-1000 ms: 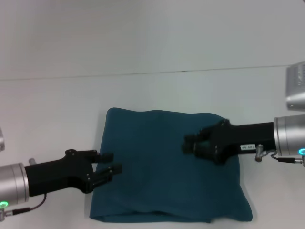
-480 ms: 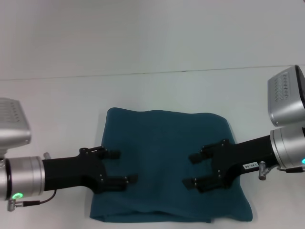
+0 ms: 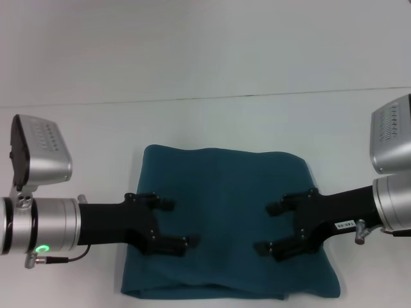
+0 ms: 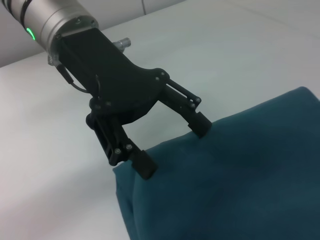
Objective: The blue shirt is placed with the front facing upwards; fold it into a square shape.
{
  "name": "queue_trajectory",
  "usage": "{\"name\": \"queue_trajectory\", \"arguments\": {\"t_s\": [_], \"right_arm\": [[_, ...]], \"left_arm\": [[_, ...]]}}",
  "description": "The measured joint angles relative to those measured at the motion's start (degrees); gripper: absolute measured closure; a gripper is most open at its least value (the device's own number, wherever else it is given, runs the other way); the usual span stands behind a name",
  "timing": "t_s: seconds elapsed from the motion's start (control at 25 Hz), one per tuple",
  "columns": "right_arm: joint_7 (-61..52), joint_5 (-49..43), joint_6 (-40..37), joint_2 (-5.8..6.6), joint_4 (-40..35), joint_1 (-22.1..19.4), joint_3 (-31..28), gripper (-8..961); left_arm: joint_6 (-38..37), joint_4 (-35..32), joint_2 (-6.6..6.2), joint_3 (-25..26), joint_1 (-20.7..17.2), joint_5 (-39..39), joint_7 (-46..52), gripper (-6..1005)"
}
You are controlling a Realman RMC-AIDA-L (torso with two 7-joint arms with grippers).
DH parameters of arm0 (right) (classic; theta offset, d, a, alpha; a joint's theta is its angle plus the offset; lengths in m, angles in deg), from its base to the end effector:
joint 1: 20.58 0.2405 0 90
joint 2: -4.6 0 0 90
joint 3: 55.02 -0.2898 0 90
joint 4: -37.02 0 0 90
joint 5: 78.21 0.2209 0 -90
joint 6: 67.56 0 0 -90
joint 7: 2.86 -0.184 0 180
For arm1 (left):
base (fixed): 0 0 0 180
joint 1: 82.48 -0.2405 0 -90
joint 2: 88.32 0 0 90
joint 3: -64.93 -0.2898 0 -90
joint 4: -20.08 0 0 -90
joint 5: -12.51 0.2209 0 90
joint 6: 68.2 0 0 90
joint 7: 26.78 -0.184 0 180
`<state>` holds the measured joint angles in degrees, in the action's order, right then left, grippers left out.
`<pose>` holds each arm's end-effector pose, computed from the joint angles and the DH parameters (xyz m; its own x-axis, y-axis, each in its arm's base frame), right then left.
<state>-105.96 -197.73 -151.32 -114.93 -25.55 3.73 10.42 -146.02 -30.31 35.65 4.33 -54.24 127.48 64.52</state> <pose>0.2566 0.3605 -0.0601 0.9004 -0.3972 -0.1776 -0.4251 -0.8900 -0.1646 -0.2418 0.3707 -0.1027 0.8788 0.3503 0.3240 0.4135 -0.8979 -0.1507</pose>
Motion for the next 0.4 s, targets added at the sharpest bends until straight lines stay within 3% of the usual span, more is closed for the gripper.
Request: {"name": "queue_trajectory", "arguments": {"t_s": [0.4], "right_arm": [[0.1,-0.2,0.3,0.0,-0.1,-0.3,-0.9,22]], "left_arm": [[0.4,0.0,-0.04,0.0,0.2,0.0,0.4,41]]}}
